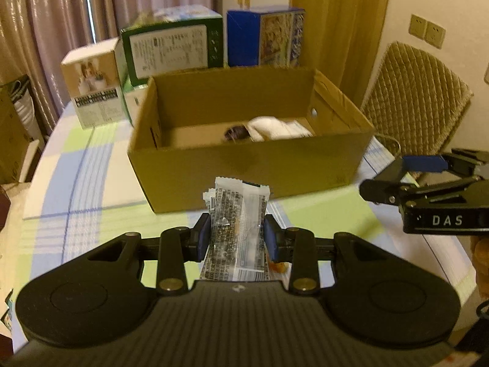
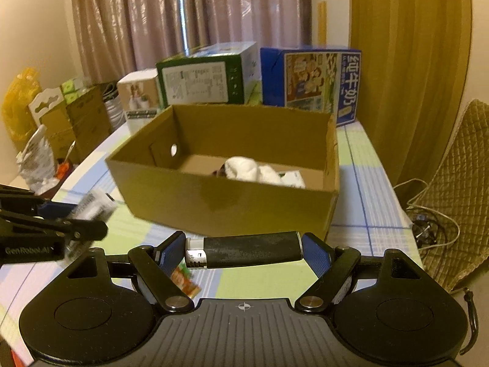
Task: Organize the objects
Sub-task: 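Carry the packet and lighter toward the cardboard box with both tools, then open the left tool over the box while the right tool releases the lighter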
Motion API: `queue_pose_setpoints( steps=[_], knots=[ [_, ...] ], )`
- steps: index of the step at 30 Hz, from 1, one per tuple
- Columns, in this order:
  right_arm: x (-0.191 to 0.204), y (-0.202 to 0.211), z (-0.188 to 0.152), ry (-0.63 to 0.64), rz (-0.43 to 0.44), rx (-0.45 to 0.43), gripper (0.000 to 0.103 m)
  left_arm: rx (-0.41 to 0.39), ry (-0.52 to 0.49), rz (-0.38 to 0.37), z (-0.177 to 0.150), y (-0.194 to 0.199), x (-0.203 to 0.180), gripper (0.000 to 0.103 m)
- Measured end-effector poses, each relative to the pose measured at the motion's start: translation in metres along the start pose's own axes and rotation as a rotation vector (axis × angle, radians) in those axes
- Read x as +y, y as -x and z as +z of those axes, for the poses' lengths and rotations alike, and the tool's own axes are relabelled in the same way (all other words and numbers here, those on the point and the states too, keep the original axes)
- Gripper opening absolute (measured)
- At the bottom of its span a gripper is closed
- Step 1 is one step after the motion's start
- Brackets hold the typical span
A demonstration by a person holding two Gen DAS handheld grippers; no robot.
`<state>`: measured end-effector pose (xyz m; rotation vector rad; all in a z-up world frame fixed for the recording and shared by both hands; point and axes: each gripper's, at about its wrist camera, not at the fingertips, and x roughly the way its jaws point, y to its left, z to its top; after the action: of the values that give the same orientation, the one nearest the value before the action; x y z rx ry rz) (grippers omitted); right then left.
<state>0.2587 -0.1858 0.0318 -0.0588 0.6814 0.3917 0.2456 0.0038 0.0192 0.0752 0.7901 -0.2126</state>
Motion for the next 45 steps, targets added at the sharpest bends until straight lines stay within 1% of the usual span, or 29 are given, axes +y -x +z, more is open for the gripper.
queue_pose_setpoints(
  steps=[3,5,8,12,15,18,22,31,37,40,45],
  knots=[
    [-0.005,0.001,0.006,-0.032,-0.003,-0.023,0.079,-0.013,0.017,-0.004,0.009,-0.002,0.005,0.031],
    [-0.008,0.004,0.009,-0.067,0.019,-0.037,0.079,-0.021,0.017,-0.005,0.015,-0.003,0.007,0.031],
    [-0.006,0.007,0.017,-0.071,0.018,-0.065,0.079,-0.032,0.001,0.005,0.030,-0.007,0.011,0.031],
    [-0.007,-0.001,0.033,-0.079,0.006,-0.087,0.079,-0.035,0.015,0.011,0.048,-0.013,0.020,0.031],
    [-0.009,-0.003,0.047,-0.084,-0.005,-0.124,0.079,-0.038,0.013,0.007,0.060,-0.018,0.021,0.031],
    [-0.009,-0.007,0.060,-0.094,-0.002,-0.149,0.079,-0.060,-0.002,0.019,0.073,-0.020,0.020,0.031],
    [-0.009,-0.021,0.072,-0.102,0.000,-0.145,0.079,-0.078,0.012,0.018,0.089,-0.026,0.024,0.031],
    [-0.008,-0.046,0.088,-0.122,0.006,-0.141,0.079,-0.086,0.022,0.018,0.109,-0.041,0.033,0.031],
    [-0.011,-0.058,0.089,-0.141,-0.007,-0.124,0.079,-0.077,0.035,0.017,0.112,-0.048,0.038,0.031],
    [-0.012,-0.063,0.089,-0.163,0.006,-0.118,0.079,-0.073,0.038,0.020,0.112,-0.053,0.039,0.031],
    [-0.011,-0.070,0.091,-0.167,-0.001,-0.116,0.079,-0.064,0.040,0.017,0.111,-0.060,0.039,0.031]
  ],
)
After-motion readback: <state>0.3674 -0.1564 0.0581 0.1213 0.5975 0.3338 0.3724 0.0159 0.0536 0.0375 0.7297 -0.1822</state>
